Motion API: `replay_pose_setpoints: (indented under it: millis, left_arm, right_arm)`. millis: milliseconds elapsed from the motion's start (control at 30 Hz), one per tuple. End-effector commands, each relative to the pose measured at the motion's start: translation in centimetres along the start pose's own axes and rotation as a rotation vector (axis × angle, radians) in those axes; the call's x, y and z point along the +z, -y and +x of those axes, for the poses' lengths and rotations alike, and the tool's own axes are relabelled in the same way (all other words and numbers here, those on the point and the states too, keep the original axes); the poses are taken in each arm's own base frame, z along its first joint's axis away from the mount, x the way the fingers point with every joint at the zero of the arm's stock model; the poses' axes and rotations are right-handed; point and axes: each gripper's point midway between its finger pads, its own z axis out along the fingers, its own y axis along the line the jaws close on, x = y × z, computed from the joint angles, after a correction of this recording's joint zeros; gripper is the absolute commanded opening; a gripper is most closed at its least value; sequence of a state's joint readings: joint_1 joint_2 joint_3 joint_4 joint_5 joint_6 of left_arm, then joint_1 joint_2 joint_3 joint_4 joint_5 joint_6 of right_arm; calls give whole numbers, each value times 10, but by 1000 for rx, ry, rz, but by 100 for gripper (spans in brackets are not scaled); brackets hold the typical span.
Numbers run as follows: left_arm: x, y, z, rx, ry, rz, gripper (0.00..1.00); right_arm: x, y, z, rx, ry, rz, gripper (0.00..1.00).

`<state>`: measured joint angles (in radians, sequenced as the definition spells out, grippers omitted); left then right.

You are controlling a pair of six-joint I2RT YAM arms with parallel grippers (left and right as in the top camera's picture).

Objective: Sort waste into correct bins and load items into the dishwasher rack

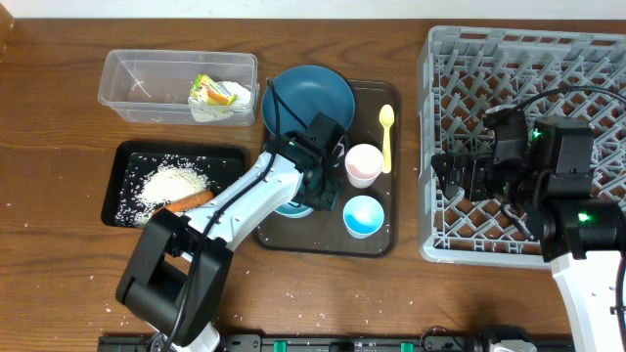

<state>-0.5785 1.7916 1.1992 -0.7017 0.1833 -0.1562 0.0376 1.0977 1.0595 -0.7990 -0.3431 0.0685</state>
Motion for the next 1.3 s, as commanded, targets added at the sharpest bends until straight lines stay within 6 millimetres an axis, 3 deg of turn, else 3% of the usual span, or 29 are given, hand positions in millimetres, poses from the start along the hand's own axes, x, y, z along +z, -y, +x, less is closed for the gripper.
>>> replay_pose_setpoints:
  millis: [0,33,133,200,333,433,833,1133,1267]
  left_arm:
    - [3,-2,2,-28,-12,-8,16]
    - [3,-1,2,-28,-13,-4,17]
    - [-9,-1,1,-38,-33,-10,38]
    - [-23,0,-2,-46,-43,-13,44]
    - [-53,4,-10,-47,-24,-8,47]
    - [-60,16,-9,-18,-18,23,47]
    - [-26,56,14,85,-90,33,47]
    - [-17,59,10,71,-85,36,46]
    - [-8,58,10,60,-100,31,34]
  right_arm:
    - [-3,-4,-5,-7,12,-7,99]
    - [-3,-4,-5,-7,12,-7,99]
    - [-3,-4,-5,-7,12,-8,99]
    - [-3,-4,-6,-7,15,-8,99]
    - [-3,-5,-8,-10,22,-8,99]
    - [-3,-5,-8,-10,23,-8,99]
    - [-3,-5,-8,-10,22,-8,99]
    - [-3,-5,-8,-10,22,-8,99]
    - [-3,-5,-8,-10,22,-8,99]
